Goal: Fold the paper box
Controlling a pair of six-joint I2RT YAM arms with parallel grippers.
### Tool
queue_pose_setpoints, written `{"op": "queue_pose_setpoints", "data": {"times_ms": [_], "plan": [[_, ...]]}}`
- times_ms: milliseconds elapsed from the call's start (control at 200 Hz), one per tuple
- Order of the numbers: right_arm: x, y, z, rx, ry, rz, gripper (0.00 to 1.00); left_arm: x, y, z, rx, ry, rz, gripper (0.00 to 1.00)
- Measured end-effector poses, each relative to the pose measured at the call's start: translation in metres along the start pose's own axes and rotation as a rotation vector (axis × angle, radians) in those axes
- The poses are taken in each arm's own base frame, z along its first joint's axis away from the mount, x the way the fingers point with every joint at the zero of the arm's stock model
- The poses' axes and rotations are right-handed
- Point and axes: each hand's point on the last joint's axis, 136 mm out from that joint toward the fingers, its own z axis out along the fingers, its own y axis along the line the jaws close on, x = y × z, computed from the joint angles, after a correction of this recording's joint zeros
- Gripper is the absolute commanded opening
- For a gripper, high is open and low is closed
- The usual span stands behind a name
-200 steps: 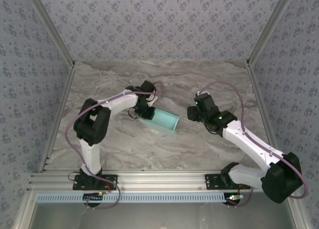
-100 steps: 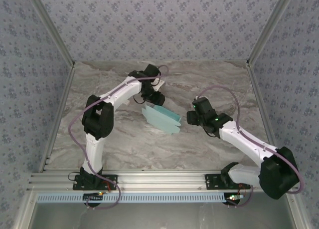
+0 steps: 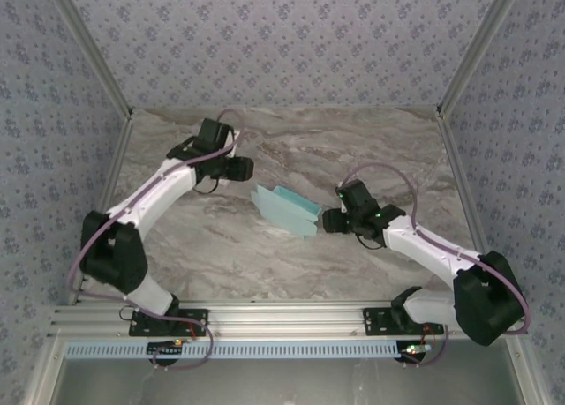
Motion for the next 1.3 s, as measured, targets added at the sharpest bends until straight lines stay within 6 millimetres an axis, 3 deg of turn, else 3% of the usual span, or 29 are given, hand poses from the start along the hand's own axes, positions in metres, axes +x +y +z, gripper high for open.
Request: {"op": "queue_pose_setpoints", "data": {"times_ms": [110,455,600,820,1014,1189,1299], "plan": [[0.014,0.015,0.003,-0.056,0.035,-0.025,0.6,0.023,0.007,-0.002,-0.007,-0.016,-0.05,0.61],[0.026,0.066,0.0,-0.225,0.016,-0.035,0.59,0.091,0.025,0.018,-0.019,0.03,-0.177,0.61],[0.029,0.087,0.002,-0.274,0.013,-0.052,0.59,0.094,0.034,0.015,-0.063,-0.002,-0.179,0.62],[0.033,0.103,0.005,-0.295,0.032,-0.077,0.59,0.087,0.043,0.009,-0.093,-0.059,-0.186,0.64],[0.015,0.091,-0.005,-0.274,-0.022,-0.061,0.6,0.092,0.036,0.015,-0.043,-0.056,-0.205,0.63],[-0.01,0.054,-0.004,-0.221,-0.062,0.033,0.6,0.096,0.019,0.032,0.052,-0.021,-0.232,0.6],[-0.015,0.034,0.004,-0.201,-0.048,0.088,0.6,0.11,0.005,0.052,0.091,0.045,-0.235,0.58]]}}
